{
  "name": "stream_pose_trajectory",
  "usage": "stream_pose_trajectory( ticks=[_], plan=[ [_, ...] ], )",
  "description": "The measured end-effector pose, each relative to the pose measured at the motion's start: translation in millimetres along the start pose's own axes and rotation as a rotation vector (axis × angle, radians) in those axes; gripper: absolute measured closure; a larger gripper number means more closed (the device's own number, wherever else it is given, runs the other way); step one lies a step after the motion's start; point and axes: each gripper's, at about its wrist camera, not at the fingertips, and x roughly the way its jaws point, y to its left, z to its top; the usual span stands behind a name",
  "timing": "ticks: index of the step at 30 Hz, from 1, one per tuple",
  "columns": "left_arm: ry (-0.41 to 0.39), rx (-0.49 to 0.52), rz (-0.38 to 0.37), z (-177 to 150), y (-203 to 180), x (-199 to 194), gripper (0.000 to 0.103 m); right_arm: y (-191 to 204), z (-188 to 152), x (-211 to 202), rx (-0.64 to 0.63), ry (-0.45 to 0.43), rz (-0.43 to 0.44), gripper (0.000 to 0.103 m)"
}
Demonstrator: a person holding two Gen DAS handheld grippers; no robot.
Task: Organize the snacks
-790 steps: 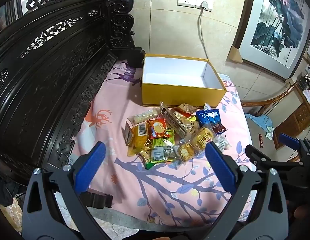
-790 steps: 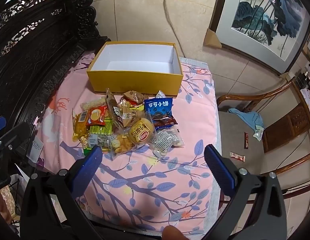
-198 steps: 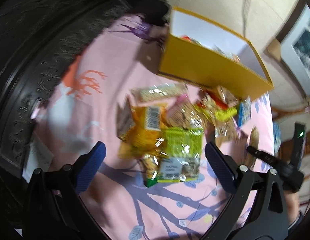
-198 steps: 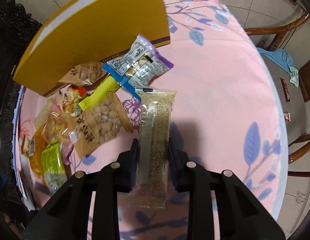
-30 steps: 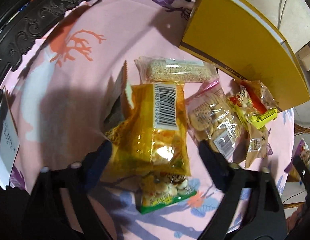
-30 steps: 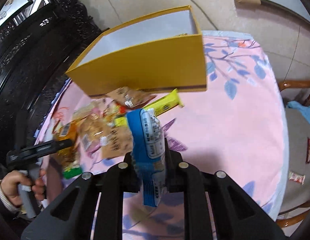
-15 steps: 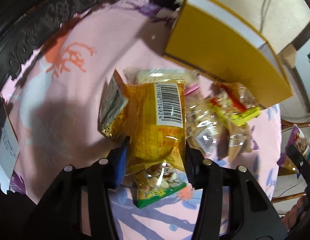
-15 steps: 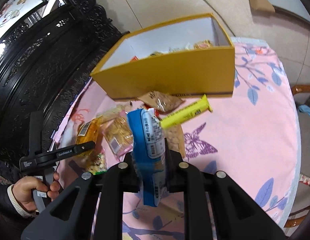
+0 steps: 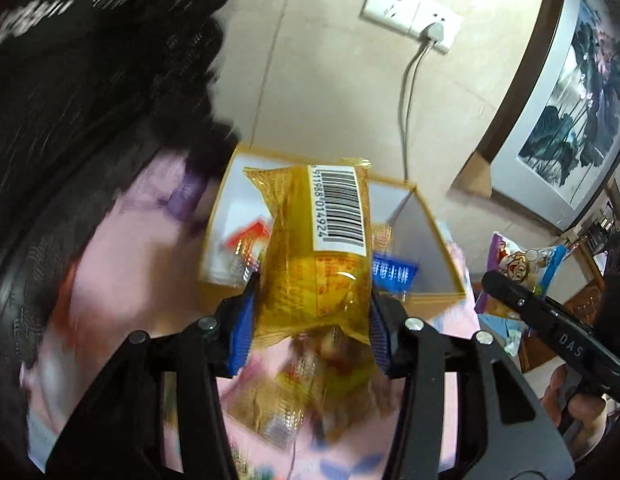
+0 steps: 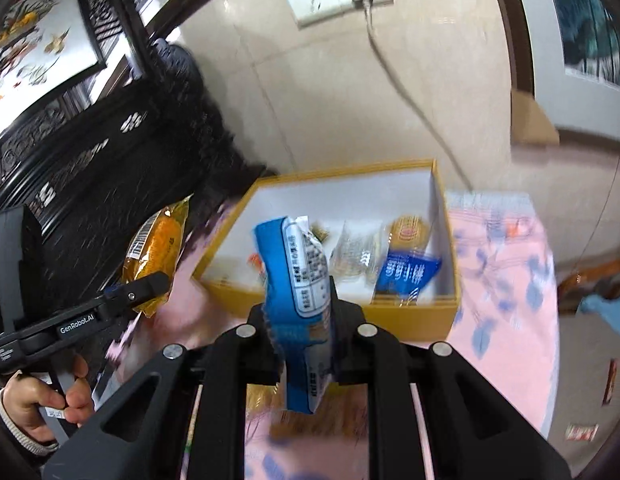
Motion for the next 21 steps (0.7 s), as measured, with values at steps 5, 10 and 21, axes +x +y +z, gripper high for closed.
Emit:
stream_pose_trajectory(
  ticks=[5,10,21],
  plan=[
    [-0.033,0.050,0.013,42.4,-20.1,23.7,0.042,-1.8,37.0,21.2,-0.030,-0.035,-0.038,0.085],
    [-0.077,0.081,0.233,62.1,-31.6,36.4,0.002,-8.7,52.6,31.5,0.031,-0.054,-0.130,0.013],
    [0.011,0.121,0.225,56.2,-26.5,35.7,0.002,-10.8,42.6,20.1,0.027,-0.070,-0.147,0.001]
  ],
)
